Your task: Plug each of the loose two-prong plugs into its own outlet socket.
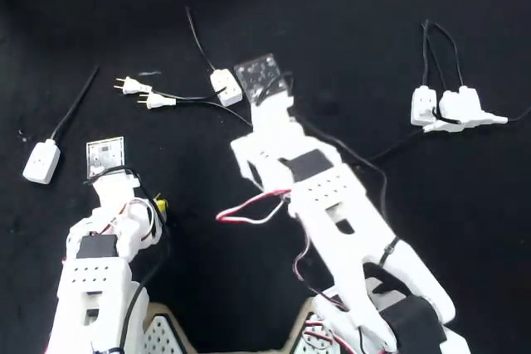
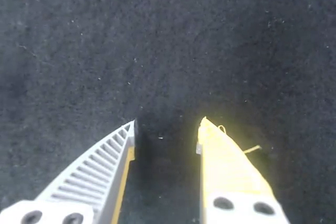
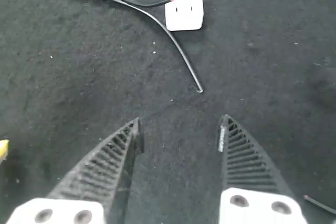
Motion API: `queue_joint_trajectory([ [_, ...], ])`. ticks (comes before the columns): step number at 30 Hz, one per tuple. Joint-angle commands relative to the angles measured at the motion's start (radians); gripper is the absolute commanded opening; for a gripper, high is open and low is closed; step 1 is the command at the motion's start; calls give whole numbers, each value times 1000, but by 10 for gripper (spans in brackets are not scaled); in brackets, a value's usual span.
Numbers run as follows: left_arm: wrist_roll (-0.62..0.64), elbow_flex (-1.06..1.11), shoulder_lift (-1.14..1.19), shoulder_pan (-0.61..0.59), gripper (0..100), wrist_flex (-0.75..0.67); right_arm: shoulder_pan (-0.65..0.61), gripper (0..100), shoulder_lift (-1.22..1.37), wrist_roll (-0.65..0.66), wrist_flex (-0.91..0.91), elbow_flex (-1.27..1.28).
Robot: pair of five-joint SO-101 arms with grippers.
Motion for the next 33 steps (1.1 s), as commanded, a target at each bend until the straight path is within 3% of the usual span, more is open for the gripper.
queue_joint_trajectory([
  [1, -5, -45, -8, -12, 195, -6, -17, 222, -45, -8, -126, 77],
  [9, -6, -51, -8, -18, 195, 2, -20, 222, -47, -8, -173, 110],
  [18, -5, -120, -9, -194, 195, 71, -18, 222, -160, -5, -176, 180],
  [27, -6, -189, -9, -263, 198, 80, -20, 222, -294, -6, -221, 291],
  [33, -149, -406, 3, -401, 198, 196, -20, 222, -314, -5, -338, 375],
])
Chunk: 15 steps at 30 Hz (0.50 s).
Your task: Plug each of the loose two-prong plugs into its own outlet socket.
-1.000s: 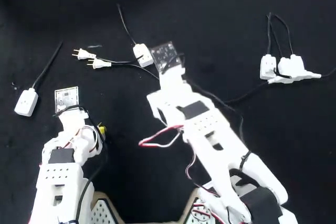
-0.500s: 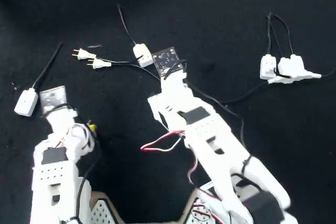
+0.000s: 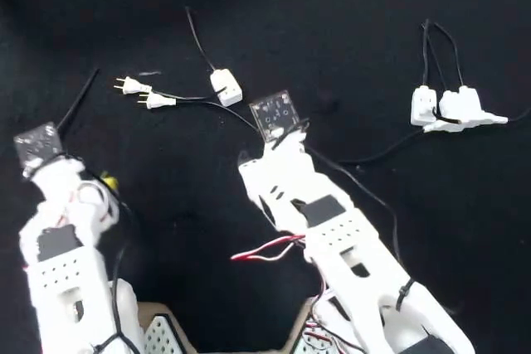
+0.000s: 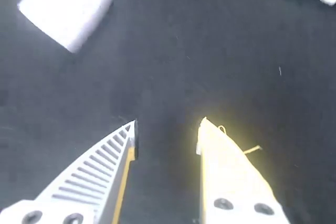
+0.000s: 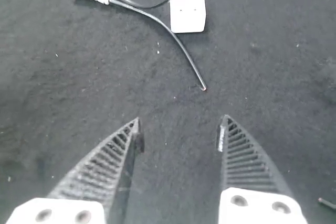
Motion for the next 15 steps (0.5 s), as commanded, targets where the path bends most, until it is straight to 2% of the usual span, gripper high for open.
queue_joint_trajectory([
  [1, -97, -200, 0, -70, 198, 114, -12, 222, -56, -5, -58, 4],
  [4, -153, -311, 0, -113, 198, 227, -14, 222, -88, -6, -51, 10],
  [7, -158, -364, 0, -125, 198, 282, -20, 222, -133, -6, -58, 44],
  [11, -163, -377, 0, -128, 199, 273, -71, 222, -223, 2, -58, 97],
  [15, -258, -377, 25, -191, 199, 184, -72, 222, -308, 2, -58, 143],
])
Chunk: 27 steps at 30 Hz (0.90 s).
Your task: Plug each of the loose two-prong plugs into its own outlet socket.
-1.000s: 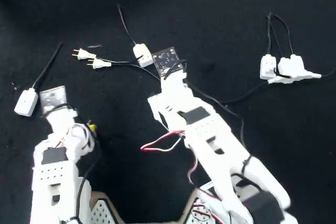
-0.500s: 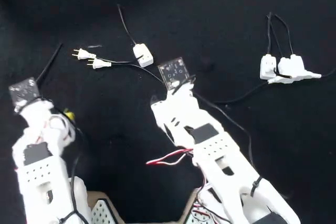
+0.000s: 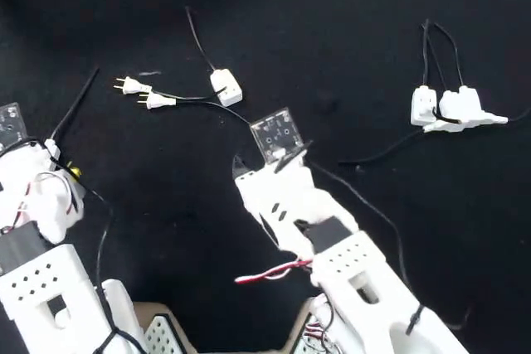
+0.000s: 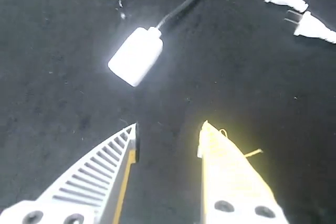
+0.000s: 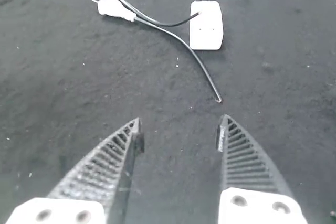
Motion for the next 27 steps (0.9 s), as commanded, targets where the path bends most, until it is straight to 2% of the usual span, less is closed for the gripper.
queue_joint_trajectory([
  [1, -80, -61, 46, -65, 199, -87, -18, 222, -87, 2, -31, 12],
  [5, -169, -153, 221, -119, 200, -104, -23, 222, -120, 2, -32, 35],
  [13, -190, -559, 658, -136, 195, 110, -23, 222, -120, 2, -32, 35],
  [16, -203, -671, 779, -134, 199, 110, -23, 222, -119, 2, -32, 35],
  [23, -413, -848, 1036, -128, 200, 110, -23, 222, -119, 3, -32, 35],
  [27, -443, -981, 1204, -120, 209, 117, -21, 222, -119, 3, -32, 35],
])
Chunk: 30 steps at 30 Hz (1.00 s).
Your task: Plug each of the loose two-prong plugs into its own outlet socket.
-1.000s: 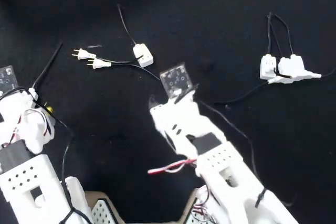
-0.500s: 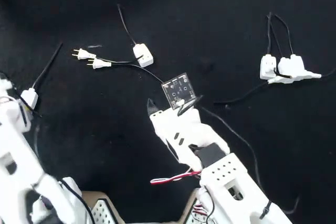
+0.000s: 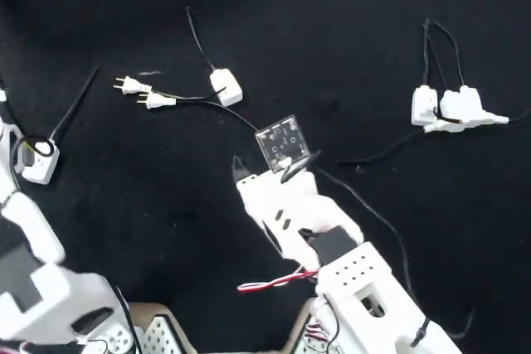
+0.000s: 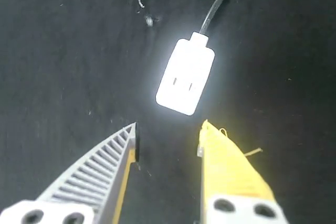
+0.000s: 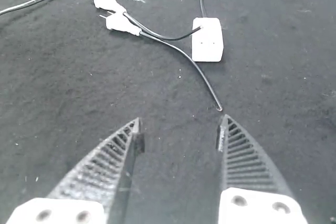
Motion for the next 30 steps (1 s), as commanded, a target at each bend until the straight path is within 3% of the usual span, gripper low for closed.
queue_joint_trajectory([
  [1, -26, -168, 121, 8, 227, 11, -14, 222, -27, 3, -32, -8],
  [4, -26, -265, 247, 24, 275, 12, -14, 222, -27, 3, -32, -8],
  [11, -124, -493, 463, 84, 274, 153, -14, 222, -27, 3, -32, -8],
  [18, -132, -733, 649, 88, 274, 161, -12, 222, -27, 3, -32, -8],
  [30, -132, -934, 822, 77, 274, 241, -14, 222, -27, 3, -32, -8],
])
